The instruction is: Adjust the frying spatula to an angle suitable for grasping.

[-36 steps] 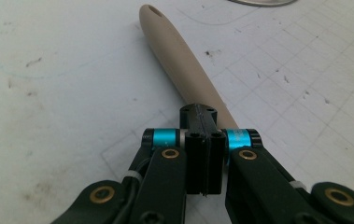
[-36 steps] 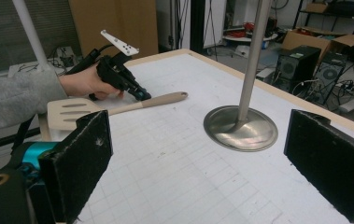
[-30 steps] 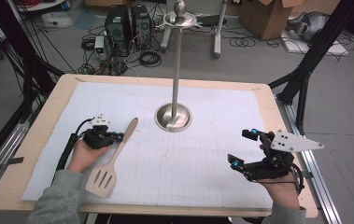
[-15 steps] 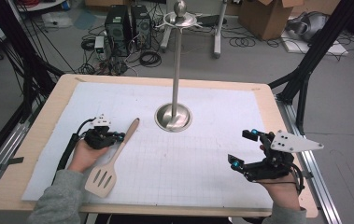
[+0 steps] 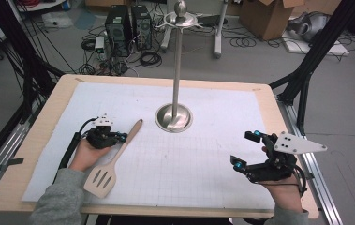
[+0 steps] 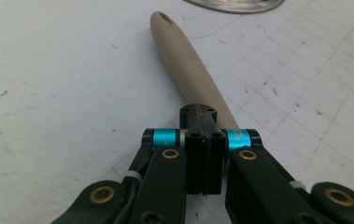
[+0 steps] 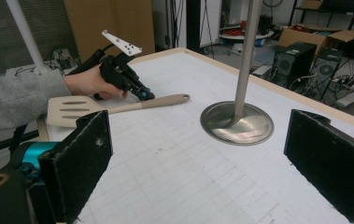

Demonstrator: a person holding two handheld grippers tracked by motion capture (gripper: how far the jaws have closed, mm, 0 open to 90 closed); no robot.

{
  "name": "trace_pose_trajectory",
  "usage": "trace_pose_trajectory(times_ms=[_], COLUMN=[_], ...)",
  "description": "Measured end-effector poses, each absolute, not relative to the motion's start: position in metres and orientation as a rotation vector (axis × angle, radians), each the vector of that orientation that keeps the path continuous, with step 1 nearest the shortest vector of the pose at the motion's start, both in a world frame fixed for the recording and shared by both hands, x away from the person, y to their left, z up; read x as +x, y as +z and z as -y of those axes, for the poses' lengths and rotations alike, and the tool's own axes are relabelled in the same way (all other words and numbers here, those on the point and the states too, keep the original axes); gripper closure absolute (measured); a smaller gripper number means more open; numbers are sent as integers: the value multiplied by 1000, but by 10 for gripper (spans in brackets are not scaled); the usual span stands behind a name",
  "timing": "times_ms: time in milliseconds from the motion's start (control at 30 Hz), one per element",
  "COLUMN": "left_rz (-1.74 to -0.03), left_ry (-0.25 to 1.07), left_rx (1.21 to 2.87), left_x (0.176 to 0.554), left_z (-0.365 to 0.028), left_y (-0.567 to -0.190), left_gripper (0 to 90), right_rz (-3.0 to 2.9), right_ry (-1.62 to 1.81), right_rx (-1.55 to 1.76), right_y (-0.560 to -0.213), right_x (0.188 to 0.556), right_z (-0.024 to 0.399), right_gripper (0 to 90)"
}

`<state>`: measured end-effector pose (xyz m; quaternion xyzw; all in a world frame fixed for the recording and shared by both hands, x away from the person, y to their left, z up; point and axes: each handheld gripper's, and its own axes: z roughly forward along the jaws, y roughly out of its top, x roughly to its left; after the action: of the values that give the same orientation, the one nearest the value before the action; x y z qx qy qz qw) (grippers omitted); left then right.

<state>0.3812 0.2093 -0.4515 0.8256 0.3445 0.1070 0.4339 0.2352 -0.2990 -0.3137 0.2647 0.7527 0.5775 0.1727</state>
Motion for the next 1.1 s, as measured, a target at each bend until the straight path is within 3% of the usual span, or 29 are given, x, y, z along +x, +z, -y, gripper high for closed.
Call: trace_pose_trajectory(times_ms=[433, 1100], left_rz=[-891, -906], left_ry=[353, 410], left_rx=[2033, 1968], left_x=[376, 329], left_z=[-214, -212], left_y=[-439, -409], left_gripper=[896, 894], right_rz=[-2129, -2157], right_ry=[1640, 1661], right_rx=[731, 684], right_y=[-311, -308], right_x=[233, 246], right_z=[300, 289], right_gripper=[69, 69])
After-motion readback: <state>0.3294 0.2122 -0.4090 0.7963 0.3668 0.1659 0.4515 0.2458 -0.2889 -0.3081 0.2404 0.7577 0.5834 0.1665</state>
